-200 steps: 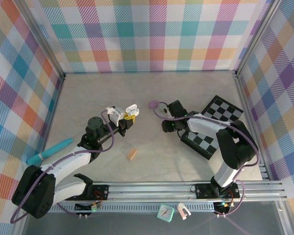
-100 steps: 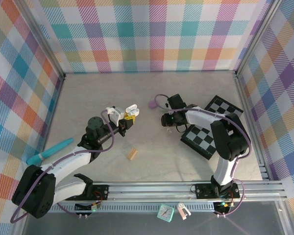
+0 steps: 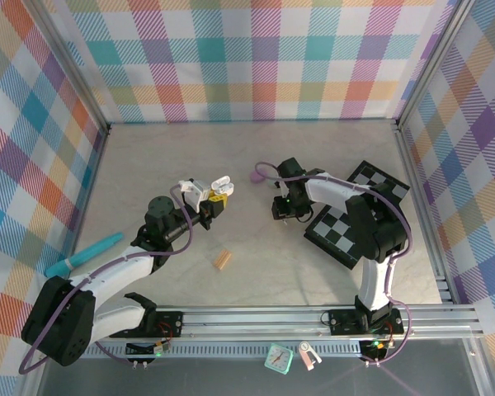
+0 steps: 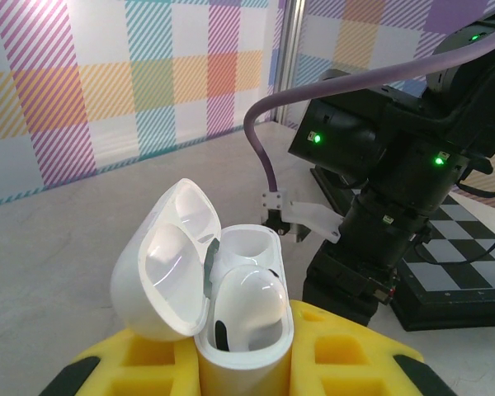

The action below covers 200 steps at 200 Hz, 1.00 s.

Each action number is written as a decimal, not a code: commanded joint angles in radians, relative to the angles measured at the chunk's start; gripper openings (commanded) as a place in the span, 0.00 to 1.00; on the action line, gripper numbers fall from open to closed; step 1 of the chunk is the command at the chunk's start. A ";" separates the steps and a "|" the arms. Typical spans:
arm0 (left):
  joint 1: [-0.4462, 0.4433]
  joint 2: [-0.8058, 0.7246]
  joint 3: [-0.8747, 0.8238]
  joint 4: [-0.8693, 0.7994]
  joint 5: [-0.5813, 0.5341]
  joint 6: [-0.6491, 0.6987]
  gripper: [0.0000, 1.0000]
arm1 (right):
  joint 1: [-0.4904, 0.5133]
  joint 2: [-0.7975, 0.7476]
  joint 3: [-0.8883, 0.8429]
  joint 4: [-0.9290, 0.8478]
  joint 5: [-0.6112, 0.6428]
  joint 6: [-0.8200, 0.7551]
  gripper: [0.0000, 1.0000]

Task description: Insert wireless bluetooth earbuds into charging case

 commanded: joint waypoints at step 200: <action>0.038 -0.021 -0.022 0.032 -0.007 -0.020 0.00 | -0.041 0.088 0.131 -0.177 -0.147 -0.198 0.35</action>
